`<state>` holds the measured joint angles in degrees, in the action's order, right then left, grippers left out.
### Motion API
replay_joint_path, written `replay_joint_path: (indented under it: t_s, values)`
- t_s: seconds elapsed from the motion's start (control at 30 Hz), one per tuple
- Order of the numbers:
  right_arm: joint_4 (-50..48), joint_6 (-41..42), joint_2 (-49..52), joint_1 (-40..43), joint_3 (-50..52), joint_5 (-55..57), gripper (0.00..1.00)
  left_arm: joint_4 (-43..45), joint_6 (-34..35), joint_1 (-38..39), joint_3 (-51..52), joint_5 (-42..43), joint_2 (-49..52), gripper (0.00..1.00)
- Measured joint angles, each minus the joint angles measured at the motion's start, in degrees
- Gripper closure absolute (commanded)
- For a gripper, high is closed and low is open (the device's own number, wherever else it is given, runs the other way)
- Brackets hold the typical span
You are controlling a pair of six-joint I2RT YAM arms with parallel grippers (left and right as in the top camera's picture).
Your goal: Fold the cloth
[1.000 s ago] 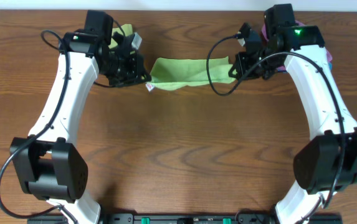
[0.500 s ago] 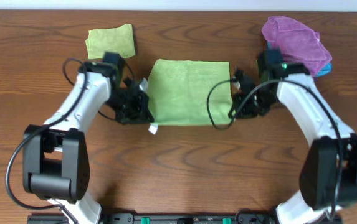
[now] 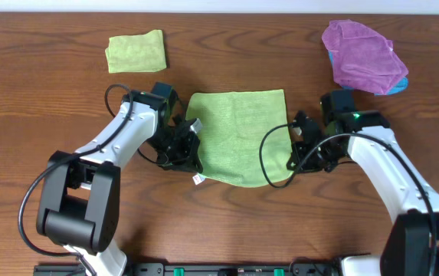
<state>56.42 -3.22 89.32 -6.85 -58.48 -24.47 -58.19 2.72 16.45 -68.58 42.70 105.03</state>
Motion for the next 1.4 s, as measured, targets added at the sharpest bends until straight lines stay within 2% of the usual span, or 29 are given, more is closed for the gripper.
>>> replay_joint_path:
  t_s: [0.17,0.53,0.77,1.0,1.2,1.4]
  values:
    - [-6.75,1.75,-0.98,0.00,0.07,1.07,0.99,2.10,0.52,-2.03,0.07,0.00,-0.20,0.94]
    - [-26.62,5.01,0.24,-0.02,0.13,2.23,0.99,21.20,10.67,-4.94,0.33,-2.54,-4.85,0.94]
    - [-38.25,6.32,7.96,-0.02,0.15,3.23,0.99,34.56,15.47,-4.81,0.42,-9.68,-4.85,0.94]
    - [-46.12,7.61,11.37,-0.02,0.15,5.22,0.99,43.30,17.68,-4.81,0.42,-14.34,-2.58,0.94]
    - [-50.82,7.85,11.78,-0.02,0.15,7.82,0.99,48.92,18.93,-4.76,0.42,-14.91,2.71,0.94]
    - [-54.51,8.48,15.37,-0.02,0.15,8.50,0.99,51.93,19.82,-4.76,0.42,-15.26,3.41,0.94]
